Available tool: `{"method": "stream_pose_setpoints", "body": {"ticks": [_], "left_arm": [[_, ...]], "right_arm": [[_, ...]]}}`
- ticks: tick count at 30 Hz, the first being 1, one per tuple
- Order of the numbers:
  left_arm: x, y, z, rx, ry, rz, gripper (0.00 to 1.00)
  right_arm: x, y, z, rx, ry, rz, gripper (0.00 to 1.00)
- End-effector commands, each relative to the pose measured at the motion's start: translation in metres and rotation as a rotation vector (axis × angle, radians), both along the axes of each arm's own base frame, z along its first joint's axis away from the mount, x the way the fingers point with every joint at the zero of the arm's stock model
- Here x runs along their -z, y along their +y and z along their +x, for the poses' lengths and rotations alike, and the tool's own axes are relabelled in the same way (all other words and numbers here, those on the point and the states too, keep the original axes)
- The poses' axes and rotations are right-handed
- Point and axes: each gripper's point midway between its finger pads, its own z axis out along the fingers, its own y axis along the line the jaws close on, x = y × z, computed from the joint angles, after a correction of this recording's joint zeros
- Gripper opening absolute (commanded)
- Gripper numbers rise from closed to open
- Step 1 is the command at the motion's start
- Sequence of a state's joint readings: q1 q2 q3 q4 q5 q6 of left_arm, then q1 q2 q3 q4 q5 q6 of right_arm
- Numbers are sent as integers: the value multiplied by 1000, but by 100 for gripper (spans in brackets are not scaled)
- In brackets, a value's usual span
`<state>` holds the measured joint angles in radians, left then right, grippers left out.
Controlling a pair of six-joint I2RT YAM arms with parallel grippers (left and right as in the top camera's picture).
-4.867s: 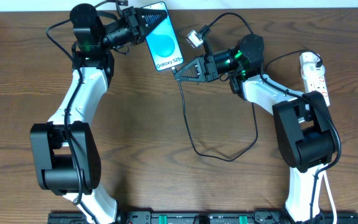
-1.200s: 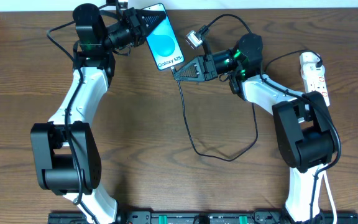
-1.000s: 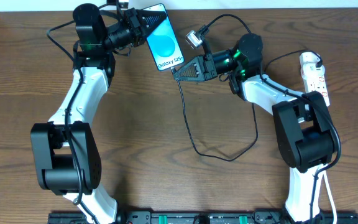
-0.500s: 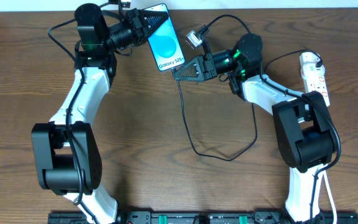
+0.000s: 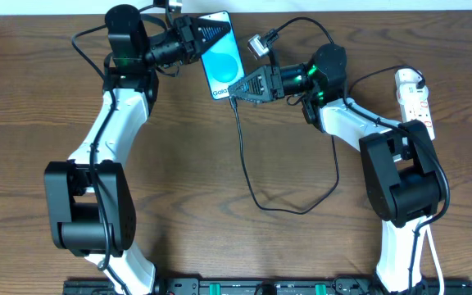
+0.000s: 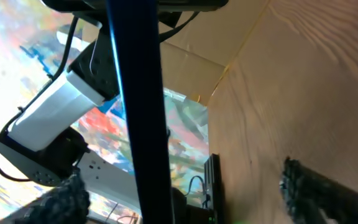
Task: Plug charger to phone and switch on socket
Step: 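Open the right gripper and pull it back from the phone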
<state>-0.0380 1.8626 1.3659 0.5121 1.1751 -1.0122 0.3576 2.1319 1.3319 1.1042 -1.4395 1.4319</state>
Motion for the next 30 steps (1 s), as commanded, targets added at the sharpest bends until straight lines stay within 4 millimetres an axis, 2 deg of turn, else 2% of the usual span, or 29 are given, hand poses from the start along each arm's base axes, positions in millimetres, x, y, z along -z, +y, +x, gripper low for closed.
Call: {"method": "stream_pose_setpoints", "body": {"ticks": [1, 7, 10, 13, 16, 18, 25, 30], "left_arm": [[-13, 17, 0, -16, -45, 2, 7], [-13, 41, 5, -50, -43, 2, 7], [-14, 48, 5, -53, -43, 1, 7], [-14, 50, 5, -56, -43, 1, 7], [-14, 50, 5, -56, -43, 2, 7], [-14, 50, 5, -56, -43, 2, 7], [-14, 50, 5, -56, -44, 2, 7], [-14, 50, 5, -56, -44, 2, 7]], "right_arm": [[-5, 1, 0, 7, -37, 13, 99], [-8, -13, 21, 92, -30, 25, 99], [-7, -21, 38, 169, 7, 28, 99], [2, -30, 58, 258, 80, 9, 99], [26, -38, 76, 345, 180, -52, 99], [52, -45, 85, 404, 255, -123, 99], [102, -70, 89, 472, 258, -275, 99], [142, -108, 95, 612, 385, -438, 99]]}}
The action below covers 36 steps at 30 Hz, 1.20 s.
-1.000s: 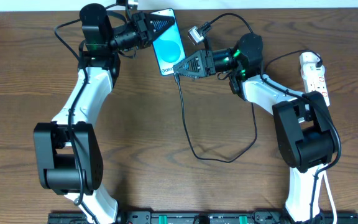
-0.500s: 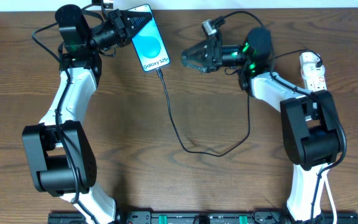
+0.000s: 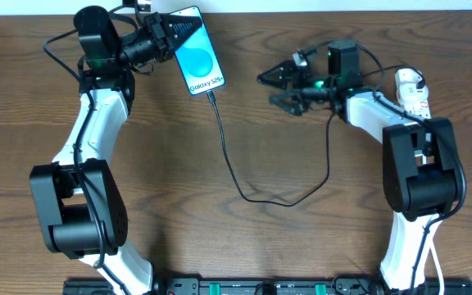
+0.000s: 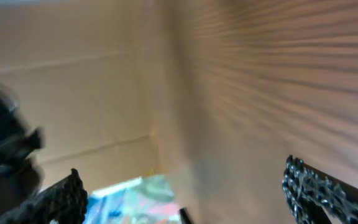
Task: Plug charger to phone and switch on socket
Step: 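Open the right gripper and pull it back from the phone, then lower the phone with the left gripper and move the right gripper toward the power strip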
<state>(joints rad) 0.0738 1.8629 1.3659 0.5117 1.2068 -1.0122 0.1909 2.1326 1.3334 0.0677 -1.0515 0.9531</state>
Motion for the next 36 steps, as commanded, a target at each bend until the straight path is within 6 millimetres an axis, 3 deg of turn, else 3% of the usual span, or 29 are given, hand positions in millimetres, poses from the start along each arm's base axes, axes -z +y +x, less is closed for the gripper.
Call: {"method": "stream_pose_setpoints", "body": {"ticks": [1, 5, 12, 14, 17, 22, 32, 36], "left_arm": [[-13, -2, -6, 25, -44, 6, 7], [-13, -3, -6, 25, -44, 6, 7], [-10, -15, -10, 51, -42, 13, 7], [-3, -24, -13, 71, -36, 34, 7], [21, -39, -18, 91, 6, 86, 7], [66, -58, -23, 80, 125, 183, 8], [132, -96, -39, 85, 255, 365, 8], [155, -120, -49, 138, 289, 390, 8]], "right_arm": [[10, -34, 17, 88, -86, -140, 99], [10, -78, 20, 177, -104, -358, 99], [-21, -155, 13, 393, -131, -754, 99], [-32, -179, 7, 471, -129, -873, 99], [-49, -200, 0, 543, -141, -968, 99], [-58, -210, -2, 580, -155, -1010, 99], [-54, -210, -6, 569, -137, -1018, 99], [-54, -210, -6, 568, -136, -1018, 99]]}}
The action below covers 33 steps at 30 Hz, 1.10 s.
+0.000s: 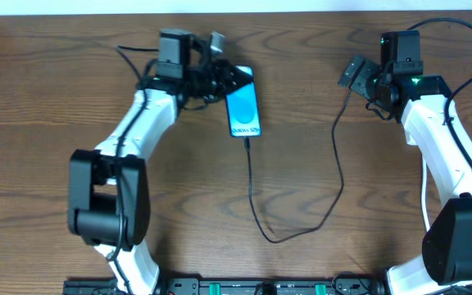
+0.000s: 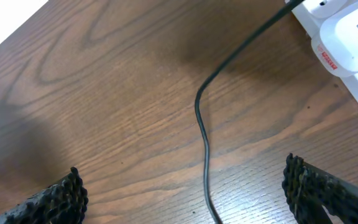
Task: Plug charger to phone and switch on socket
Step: 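Lower the phone with the left gripper and move the right gripper toward the power strip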
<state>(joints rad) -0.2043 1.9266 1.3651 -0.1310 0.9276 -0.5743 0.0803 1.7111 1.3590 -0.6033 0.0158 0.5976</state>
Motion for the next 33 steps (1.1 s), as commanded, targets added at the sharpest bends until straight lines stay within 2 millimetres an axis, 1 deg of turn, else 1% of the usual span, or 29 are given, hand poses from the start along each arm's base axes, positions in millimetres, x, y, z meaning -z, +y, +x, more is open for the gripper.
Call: {"method": "stream_pose_setpoints", "body": {"ticks": [1, 7, 15, 20, 27, 33], "left_arm": [[20, -18, -3, 36, -5, 45, 7], [55, -41, -16, 84, 62, 71, 8], [87, -51, -22, 88, 106, 126, 7], [97, -58, -25, 84, 103, 171, 7], [104, -68, -30, 83, 90, 221, 7], [111, -71, -35, 92, 103, 233, 8]], "right_arm": [[-4, -3, 2, 2, -12, -22, 99], [-3, -3, 0, 2, -1, -22, 99], [-1, -4, -2, 2, 7, -23, 99], [-1, -3, -2, 2, 8, -23, 99], [1, -4, -5, 1, 22, -24, 99], [4, -4, -9, 1, 43, -26, 99]]}}
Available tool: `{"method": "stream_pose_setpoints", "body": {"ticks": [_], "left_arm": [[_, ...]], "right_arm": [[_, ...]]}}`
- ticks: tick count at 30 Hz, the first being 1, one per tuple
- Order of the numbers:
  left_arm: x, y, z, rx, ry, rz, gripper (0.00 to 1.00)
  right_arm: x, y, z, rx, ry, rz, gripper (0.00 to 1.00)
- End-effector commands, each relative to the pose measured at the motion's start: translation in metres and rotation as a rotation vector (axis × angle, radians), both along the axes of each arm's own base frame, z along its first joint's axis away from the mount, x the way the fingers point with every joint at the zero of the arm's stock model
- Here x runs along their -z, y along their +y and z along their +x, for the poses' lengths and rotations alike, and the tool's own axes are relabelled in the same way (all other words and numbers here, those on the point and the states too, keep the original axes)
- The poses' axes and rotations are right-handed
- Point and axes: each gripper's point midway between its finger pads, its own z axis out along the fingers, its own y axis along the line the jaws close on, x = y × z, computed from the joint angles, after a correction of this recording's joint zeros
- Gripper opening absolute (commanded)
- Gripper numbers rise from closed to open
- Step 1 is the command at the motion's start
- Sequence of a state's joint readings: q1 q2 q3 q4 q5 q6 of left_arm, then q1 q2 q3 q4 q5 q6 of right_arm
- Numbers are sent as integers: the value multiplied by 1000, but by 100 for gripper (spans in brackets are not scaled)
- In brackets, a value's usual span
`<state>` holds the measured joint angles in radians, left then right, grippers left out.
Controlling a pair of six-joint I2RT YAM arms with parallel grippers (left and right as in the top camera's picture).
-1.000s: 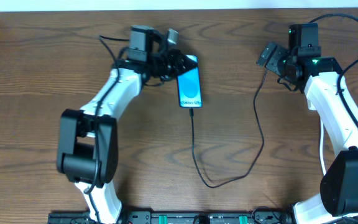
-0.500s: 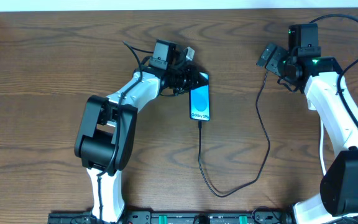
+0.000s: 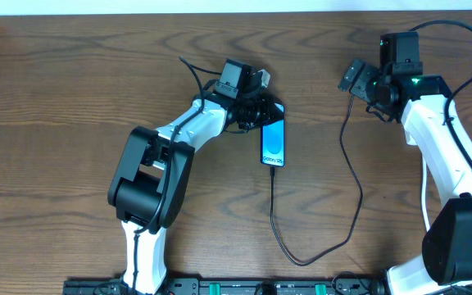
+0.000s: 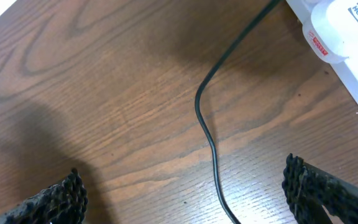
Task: Plug charger to phone and switch on socket
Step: 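Lower the phone with the left gripper and move the right gripper toward the power strip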
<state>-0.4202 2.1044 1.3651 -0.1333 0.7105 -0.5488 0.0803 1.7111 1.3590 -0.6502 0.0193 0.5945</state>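
Observation:
The phone [image 3: 274, 143], blue screen up, lies near the table's middle. My left gripper [image 3: 258, 111] sits at its far end and looks shut on it. The black charger cable [image 3: 279, 233] is plugged into the phone's near end. It loops toward the front, then rises to the right. In the right wrist view the cable [image 4: 209, 130] runs up to a white charger plug [image 4: 335, 28] seated in the white socket strip, which has a small red switch. My right gripper [image 4: 182, 190] hangs open above the cable; overhead it is at the back right [image 3: 354, 77].
Brown wooden table [image 3: 72, 164]. In the overhead view the right arm [image 3: 441, 139] covers the socket strip. The cable's loop reaches close to the front edge [image 3: 301, 262]. The left arm [image 3: 195, 127] stretches across the table's middle.
The phone has moved right and toward the front with my left gripper still on its far end, and the cable loop shifted with it. My right gripper stayed open near the socket strip.
First my left gripper held the phone up at the back while my right gripper was at its lower end with the cable. Then the cable hung from the phone and my right gripper was open, apart. Later it stood by the socket strip, and the phone moved to mid-table.

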Motion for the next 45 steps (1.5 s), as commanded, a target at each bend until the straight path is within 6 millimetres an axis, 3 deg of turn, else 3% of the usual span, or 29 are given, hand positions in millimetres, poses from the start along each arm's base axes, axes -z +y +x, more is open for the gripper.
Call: {"method": "stream_pose_setpoints", "body": {"ticks": [1, 9, 19, 21, 23, 25, 30, 35, 39, 45], "left_arm": [[10, 1, 0, -1, 9, 24, 7], [35, 9, -7, -17, 70, 81, 7], [38, 9, -8, -15, 79, 82, 8], [38, 9, -8, -15, 79, 83, 15], [38, 9, -8, -15, 79, 83, 33], [38, 9, -8, -15, 79, 83, 44], [38, 9, -8, -15, 79, 83, 46], [42, 13, -6, -32, 75, 110, 63], [57, 34, -3, -96, 77, 238, 73], [72, 61, -3, -162, 80, 391, 76]], "right_arm": [[-2, -3, 0, 2, -2, -18, 99], [1, -3, -3, 1, 12, -19, 99], [2, -3, -5, 1, 19, -20, 99], [2, -3, -5, 1, 19, -20, 99], [2, -3, -5, 1, 19, -20, 99], [2, -3, -5, 1, 19, -20, 99], [2, -3, -5, 1, 19, -20, 99], [2, -3, -5, 1, 19, -20, 99], [2, -3, -5, 1, 19, -19, 99], [2, -3, -5, 1, 19, -20, 99]]}}
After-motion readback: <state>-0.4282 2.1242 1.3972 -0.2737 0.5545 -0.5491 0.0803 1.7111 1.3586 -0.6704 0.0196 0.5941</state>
